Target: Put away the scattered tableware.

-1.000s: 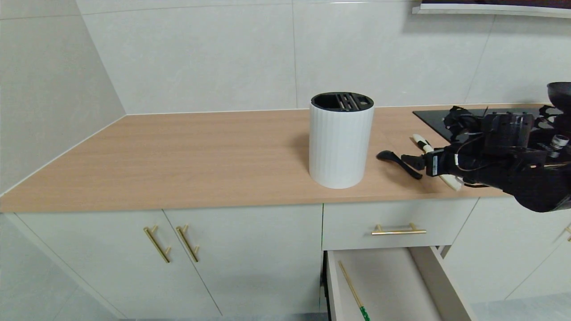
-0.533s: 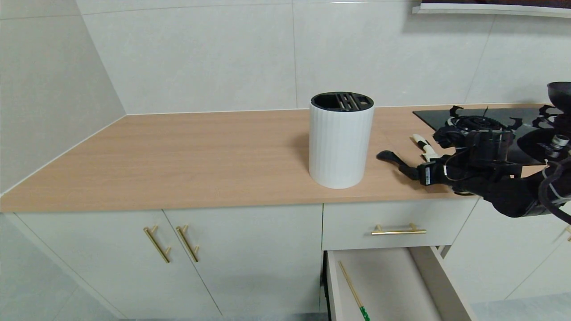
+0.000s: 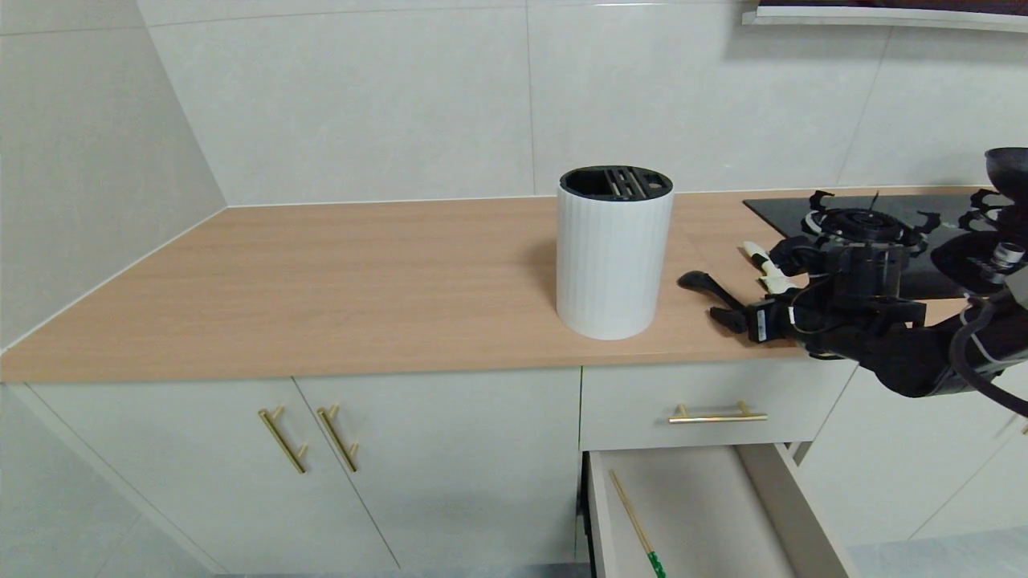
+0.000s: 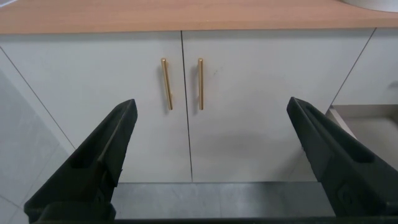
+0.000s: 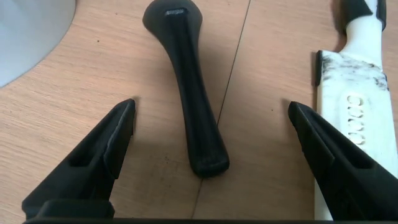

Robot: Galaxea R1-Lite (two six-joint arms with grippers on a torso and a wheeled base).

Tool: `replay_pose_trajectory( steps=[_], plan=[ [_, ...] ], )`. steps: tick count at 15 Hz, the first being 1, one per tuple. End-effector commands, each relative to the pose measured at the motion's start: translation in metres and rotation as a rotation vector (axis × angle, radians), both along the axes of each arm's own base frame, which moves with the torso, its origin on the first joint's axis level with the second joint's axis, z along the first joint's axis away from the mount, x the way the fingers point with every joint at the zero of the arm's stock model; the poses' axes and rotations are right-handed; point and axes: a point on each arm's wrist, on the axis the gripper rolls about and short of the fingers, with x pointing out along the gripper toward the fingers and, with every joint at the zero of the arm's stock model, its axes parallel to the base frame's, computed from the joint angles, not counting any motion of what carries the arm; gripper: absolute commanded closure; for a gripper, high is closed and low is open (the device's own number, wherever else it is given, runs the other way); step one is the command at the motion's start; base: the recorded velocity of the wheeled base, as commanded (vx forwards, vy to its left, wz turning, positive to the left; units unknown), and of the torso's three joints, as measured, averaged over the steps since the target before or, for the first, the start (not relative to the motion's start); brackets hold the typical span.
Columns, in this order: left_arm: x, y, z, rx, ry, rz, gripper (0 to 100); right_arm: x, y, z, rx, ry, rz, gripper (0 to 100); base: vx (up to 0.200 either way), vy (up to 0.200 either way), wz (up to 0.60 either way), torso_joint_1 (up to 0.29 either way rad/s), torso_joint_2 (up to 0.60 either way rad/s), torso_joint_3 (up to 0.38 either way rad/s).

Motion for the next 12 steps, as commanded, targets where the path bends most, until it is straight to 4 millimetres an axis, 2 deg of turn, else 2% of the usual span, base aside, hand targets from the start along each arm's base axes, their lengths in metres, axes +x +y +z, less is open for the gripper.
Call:
replay_pose_trajectory(
  steps=[1,9,10,12],
  plan=[
    [0.0001,0.0000,-0.0001,0.000,0.002,0.000,0,0.0004,0.0004,0.0013,0.001,-0.005,0.001,0,0.000,0.000,0.00,0.000,0.00,0.000],
    [0.0001,0.0000,-0.0001,0.000,0.002,0.002,0,0.0024,0.0007,-0.0058,0.001,0.014,0.004,0,0.000,0.000,0.00,0.000,0.00,0.000],
    [0.0001,0.0000,-0.0001,0.000,0.002,0.000,0,0.0026,0.0007,-0.0054,0.002,0.012,0.005,100,0.000,0.000,0.00,0.000,0.00,0.000],
    [0.0001,0.0000,-0.0001,0.000,0.002,0.000,0,0.0024,0.0007,-0.0048,0.004,0.011,0.006,100,0.000,0.000,0.00,0.000,0.00,0.000]
  ],
)
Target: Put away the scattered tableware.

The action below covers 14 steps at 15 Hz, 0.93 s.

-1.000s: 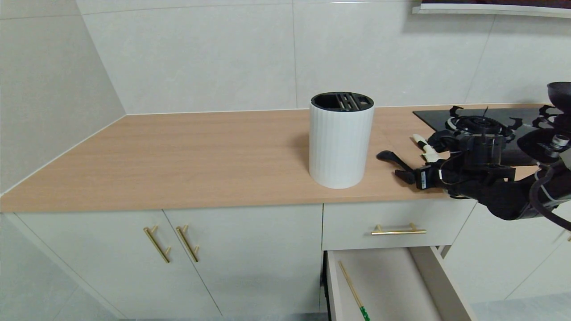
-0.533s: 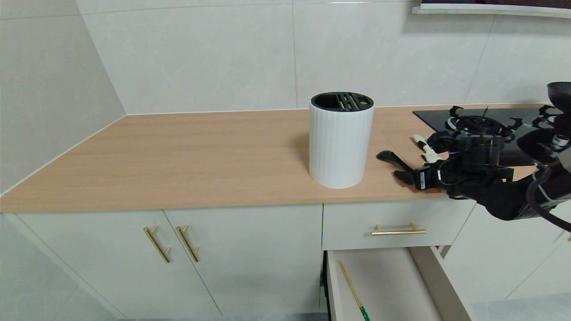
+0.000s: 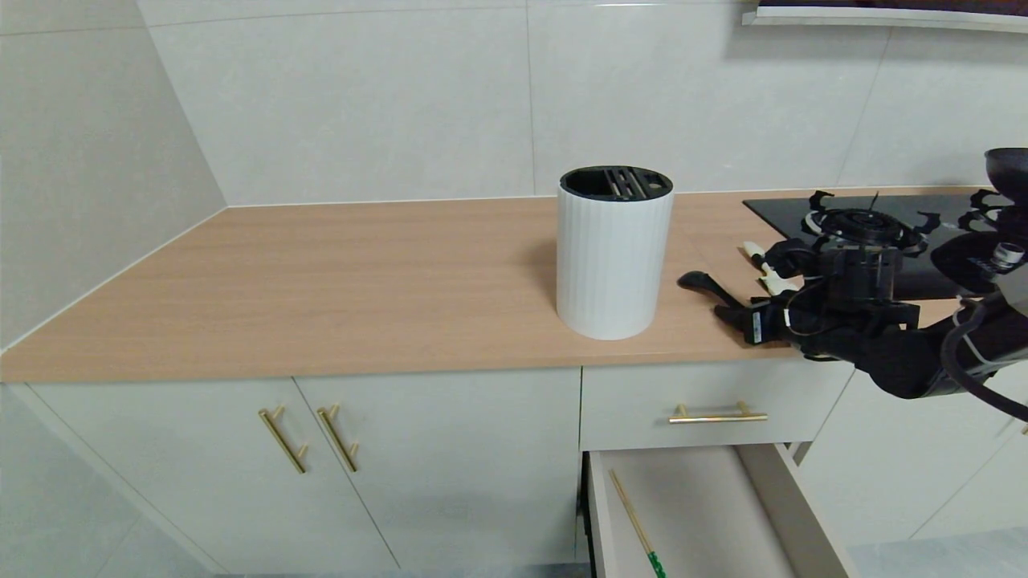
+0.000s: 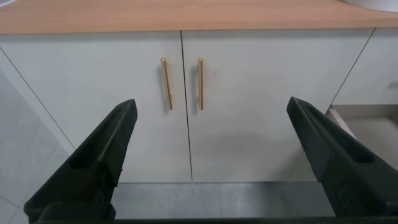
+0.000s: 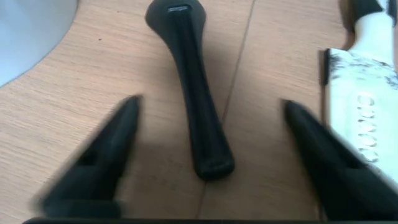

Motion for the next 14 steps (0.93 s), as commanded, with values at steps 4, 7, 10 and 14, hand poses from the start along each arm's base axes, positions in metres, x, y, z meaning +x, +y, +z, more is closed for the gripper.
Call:
replay_pose_trajectory(
  steps=[4,7,10,14],
  plan=[
    [0.000,0.000,0.000,0.000,0.001,0.001,0,-0.002,0.000,0.004,-0.001,-0.004,-0.001,100,0.000,0.000,0.00,0.000,0.00,0.000],
    [0.000,0.000,0.000,0.000,0.001,0.002,0,-0.008,-0.001,0.012,0.003,-0.009,-0.002,100,0.000,0.000,0.00,0.000,0.00,0.000],
    [0.000,0.000,0.000,0.000,0.001,0.002,0,-0.033,0.006,0.045,0.063,0.093,0.000,100,0.000,0.000,0.00,0.000,0.00,0.000],
    [0.000,0.000,0.000,0.000,0.001,0.001,0,-0.082,0.014,0.104,0.143,0.249,-0.010,100,0.000,0.000,0.00,0.000,0.00,0.000]
  ],
)
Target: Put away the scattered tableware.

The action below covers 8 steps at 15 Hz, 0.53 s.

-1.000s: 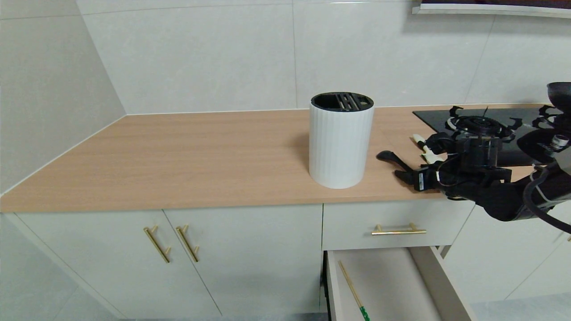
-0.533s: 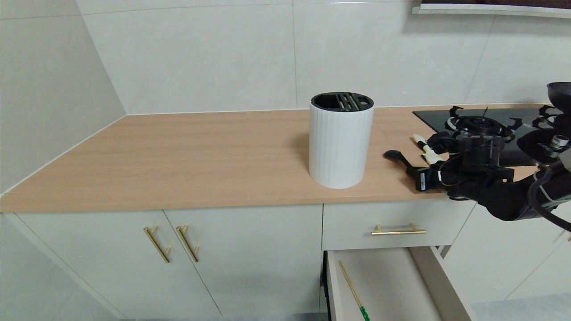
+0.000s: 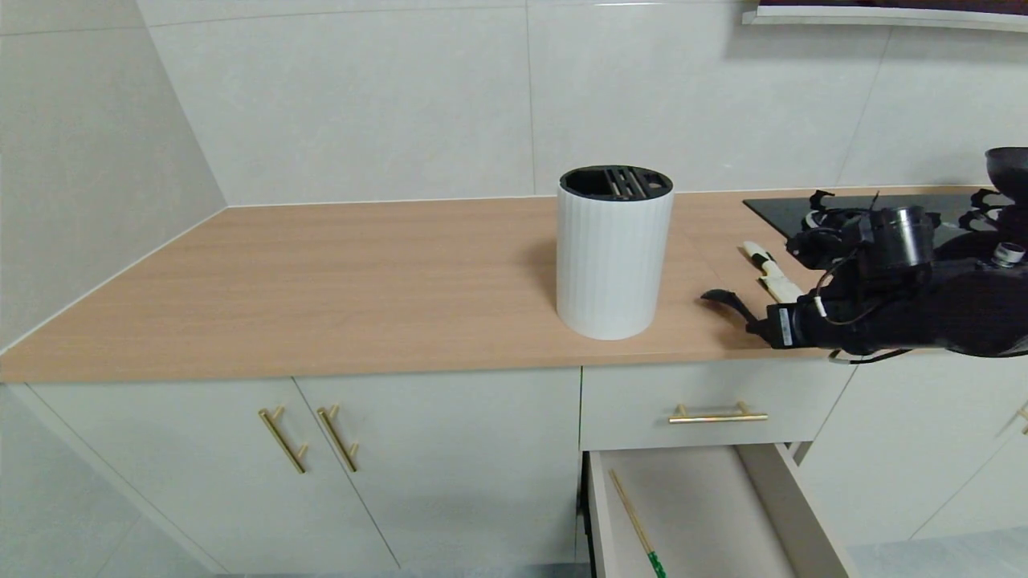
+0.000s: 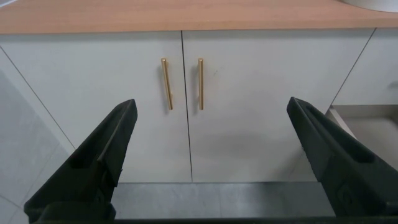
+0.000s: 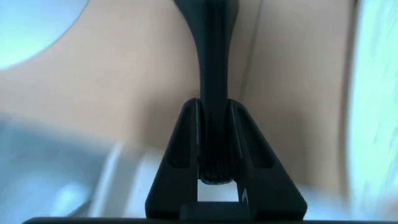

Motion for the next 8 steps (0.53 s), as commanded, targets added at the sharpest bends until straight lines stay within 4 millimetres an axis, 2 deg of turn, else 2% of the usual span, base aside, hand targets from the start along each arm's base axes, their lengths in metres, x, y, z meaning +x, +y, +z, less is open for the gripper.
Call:
replay_pose_trajectory(
  steps=[1,3,4,5,7,8],
  plan=[
    [0.000,0.000,0.000,-0.001,0.001,0.000,0,-0.052,0.004,0.065,0.054,-0.064,0.008,100,0.000,0.000,0.00,0.000,0.00,0.000],
    [0.000,0.000,0.000,-0.001,0.001,0.000,0,-0.092,0.001,0.084,0.072,-0.015,0.007,100,0.000,0.000,0.00,0.000,0.00,0.000],
    [0.000,0.000,0.000,-0.001,0.001,0.000,0,-0.105,-0.001,0.088,0.080,-0.015,0.009,100,0.000,0.000,0.00,0.000,0.00,0.000],
    [0.000,0.000,0.000,-0.001,0.001,0.000,0,-0.122,-0.004,0.085,0.076,-0.015,0.013,100,0.000,0.000,0.00,0.000,0.00,0.000],
    [0.000,0.000,0.000,-0.001,0.000,0.000,0,-0.138,-0.007,0.073,0.063,-0.021,0.022,100,0.000,0.000,0.00,0.000,0.00,0.000],
    [0.000,0.000,0.000,-0.001,0.001,0.000,0,-0.140,-0.008,0.066,0.062,-0.023,0.018,100,0.000,0.000,0.00,0.000,0.00,0.000]
  ],
)
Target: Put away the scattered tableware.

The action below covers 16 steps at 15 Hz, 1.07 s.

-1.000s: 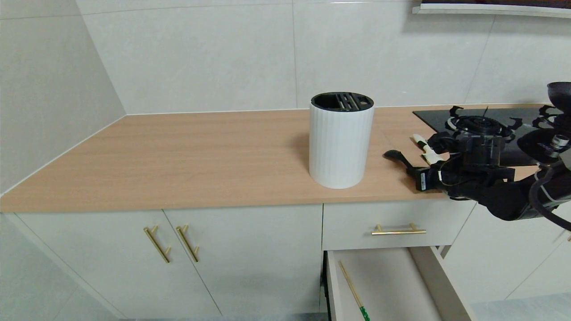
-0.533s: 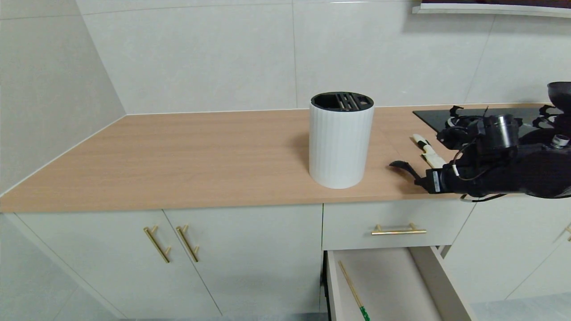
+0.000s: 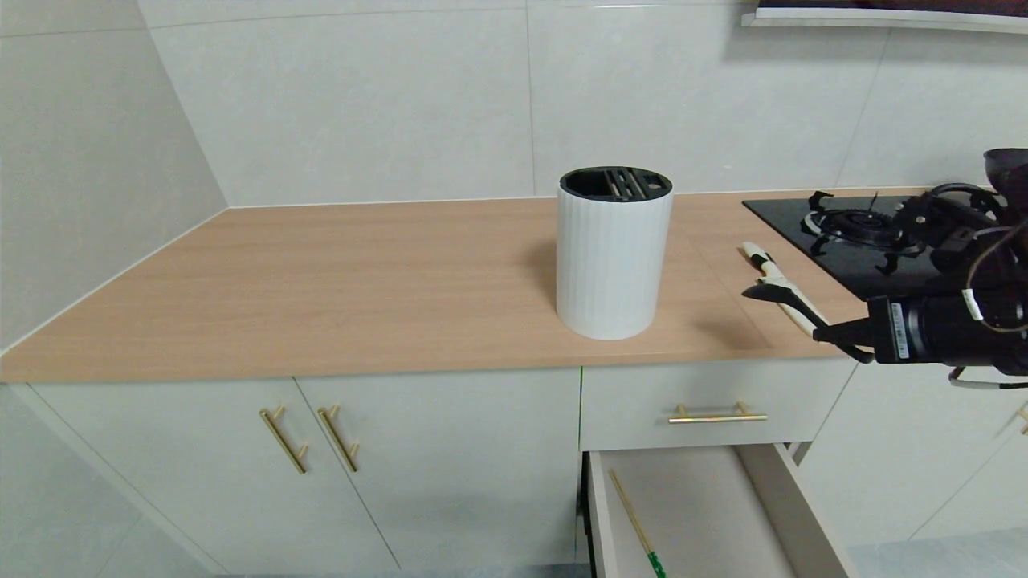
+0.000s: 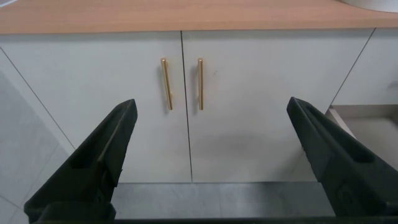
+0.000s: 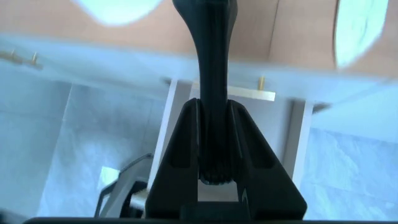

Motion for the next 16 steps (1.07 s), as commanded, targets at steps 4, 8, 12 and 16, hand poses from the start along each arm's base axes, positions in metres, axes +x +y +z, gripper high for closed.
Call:
replay_pose_trajectory(
  steps=[4,8,12,16],
  plan=[
    [0.000,0.000,0.000,0.000,0.001,0.000,0,-0.035,0.004,-0.030,-0.025,0.031,0.063,100,0.000,0.000,0.00,0.000,0.00,0.000],
    [0.000,0.000,0.000,0.000,0.000,0.000,0,-0.038,0.013,-0.049,-0.096,0.017,0.111,100,0.000,0.000,0.00,0.000,0.00,0.000],
    [0.000,0.000,0.000,0.000,0.001,0.000,0,-0.033,0.014,-0.056,-0.102,0.032,0.109,100,0.000,0.000,0.00,0.000,0.00,0.000],
    [0.000,0.000,0.000,0.000,0.001,0.000,0,-0.022,0.016,-0.065,-0.136,0.052,0.070,100,0.000,0.000,0.00,-0.059,0.13,0.076]
  ],
)
